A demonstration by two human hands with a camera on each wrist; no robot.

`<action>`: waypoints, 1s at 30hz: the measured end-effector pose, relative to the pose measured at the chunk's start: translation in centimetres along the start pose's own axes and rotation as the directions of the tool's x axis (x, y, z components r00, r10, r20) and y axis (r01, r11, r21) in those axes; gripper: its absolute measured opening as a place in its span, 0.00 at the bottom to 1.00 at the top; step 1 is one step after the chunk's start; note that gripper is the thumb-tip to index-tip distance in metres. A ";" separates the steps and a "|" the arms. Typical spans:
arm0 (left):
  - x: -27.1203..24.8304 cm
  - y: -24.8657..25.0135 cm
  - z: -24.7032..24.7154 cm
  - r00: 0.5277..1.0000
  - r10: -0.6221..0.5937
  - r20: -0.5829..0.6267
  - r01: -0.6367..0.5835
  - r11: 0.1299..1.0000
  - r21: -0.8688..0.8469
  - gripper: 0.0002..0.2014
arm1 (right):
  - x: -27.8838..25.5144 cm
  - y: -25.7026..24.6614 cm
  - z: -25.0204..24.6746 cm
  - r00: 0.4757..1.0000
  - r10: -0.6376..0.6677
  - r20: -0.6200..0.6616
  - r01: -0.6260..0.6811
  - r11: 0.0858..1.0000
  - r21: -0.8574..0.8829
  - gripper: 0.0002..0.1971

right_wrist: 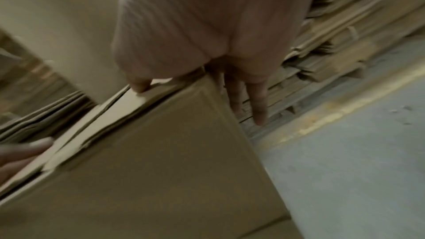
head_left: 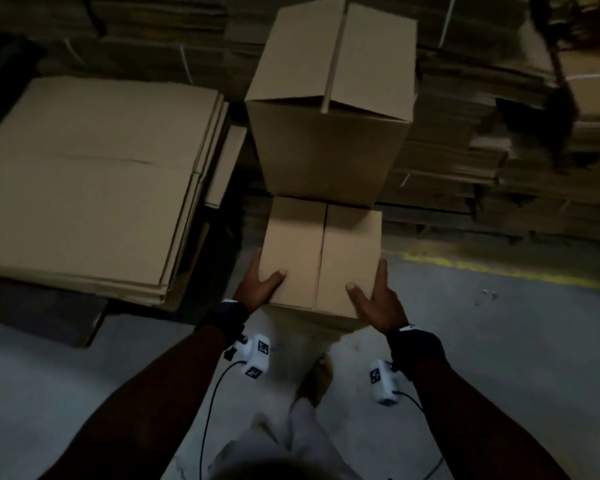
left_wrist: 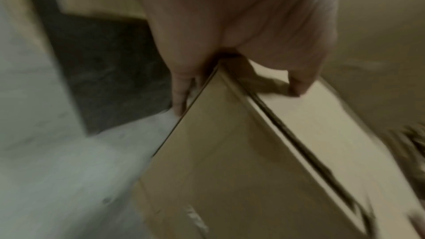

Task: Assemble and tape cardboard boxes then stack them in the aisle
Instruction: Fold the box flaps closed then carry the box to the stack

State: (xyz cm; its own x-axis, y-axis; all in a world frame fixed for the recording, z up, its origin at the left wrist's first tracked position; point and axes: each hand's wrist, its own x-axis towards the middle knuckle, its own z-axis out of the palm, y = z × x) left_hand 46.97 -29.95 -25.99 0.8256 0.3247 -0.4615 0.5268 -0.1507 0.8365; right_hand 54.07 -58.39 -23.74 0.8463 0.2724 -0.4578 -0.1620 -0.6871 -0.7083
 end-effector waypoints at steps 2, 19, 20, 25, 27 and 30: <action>-1.7 -0.3 -0.2 1.000 0.001 -0.001 -0.001 1.000 0.000 0.48 | -0.9 0.0 0.2 1.000 -0.027 -0.014 0.027 0.999 0.030 0.51; -38.5 -13.5 -1.0 0.836 -0.295 -0.463 0.333 0.943 -0.001 0.47 | -21.7 -1.3 10.6 0.861 -0.332 0.385 0.320 0.942 0.098 0.48; -40.4 -14.4 -1.2 0.812 -0.324 -0.486 0.350 0.936 -0.039 0.48 | -22.6 -1.6 11.8 0.838 -0.338 0.429 0.330 0.939 0.096 0.48; -47.4 -17.0 -2.8 0.678 -0.429 -0.597 0.374 0.900 -0.223 0.45 | -25.9 -4.4 17.9 0.732 -0.335 0.594 0.361 0.929 0.080 0.47; -49.2 -18.2 -3.8 0.626 -0.461 -0.629 0.391 0.883 -0.258 0.46 | -26.4 -5.5 20.3 0.696 -0.342 0.631 0.382 0.921 0.078 0.47; -51.3 -20.0 -5.7 0.563 -0.498 -0.660 0.393 0.864 -0.316 0.47 | -26.8 -7.4 23.7 0.637 -0.361 0.681 0.419 0.904 0.087 0.47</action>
State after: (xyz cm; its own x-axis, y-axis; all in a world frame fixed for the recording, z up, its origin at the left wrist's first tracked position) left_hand -7.04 -38.23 -17.36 0.0693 0.8740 -0.4810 0.7157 0.2923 0.6343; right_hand 20.54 -44.65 -18.96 0.2517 0.8805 -0.4017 0.1640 -0.4478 -0.8790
